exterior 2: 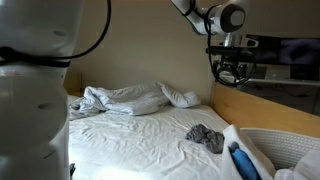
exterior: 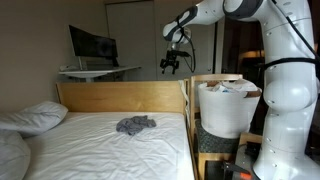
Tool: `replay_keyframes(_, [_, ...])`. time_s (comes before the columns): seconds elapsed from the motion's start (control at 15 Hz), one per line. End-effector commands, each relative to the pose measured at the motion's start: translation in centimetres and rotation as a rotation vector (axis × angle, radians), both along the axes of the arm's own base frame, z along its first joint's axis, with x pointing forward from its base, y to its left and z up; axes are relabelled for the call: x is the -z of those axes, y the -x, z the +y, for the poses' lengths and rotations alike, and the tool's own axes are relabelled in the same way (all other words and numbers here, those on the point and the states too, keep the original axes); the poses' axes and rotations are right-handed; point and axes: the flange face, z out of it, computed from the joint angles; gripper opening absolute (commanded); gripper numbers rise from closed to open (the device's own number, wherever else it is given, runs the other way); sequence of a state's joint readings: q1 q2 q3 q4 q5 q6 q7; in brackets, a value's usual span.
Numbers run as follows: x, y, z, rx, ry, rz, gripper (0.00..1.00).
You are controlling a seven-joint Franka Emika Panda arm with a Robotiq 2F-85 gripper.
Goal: Put the clothes on the bed in the laundry hamper
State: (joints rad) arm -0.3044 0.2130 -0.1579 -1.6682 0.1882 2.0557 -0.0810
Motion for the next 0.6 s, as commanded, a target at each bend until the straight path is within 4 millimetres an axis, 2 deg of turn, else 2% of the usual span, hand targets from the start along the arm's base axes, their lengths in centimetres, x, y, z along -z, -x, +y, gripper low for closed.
replay_keyframes(0.0, [4.1, 1.9, 1.4, -0.136, 0.032, 0.016, 1.00])
replay_keyframes(0.2, [8.1, 2.6, 3.0, -0.246, 0.051, 0.003, 1.00])
replay_keyframes(0.27, [9.4, 2.9, 3.0, -0.277, 0.065, -0.013, 1.00])
replay_keyframes(0.53, [14.1, 2.1, 5.9, -0.298, 0.087, -0.086, 1.00])
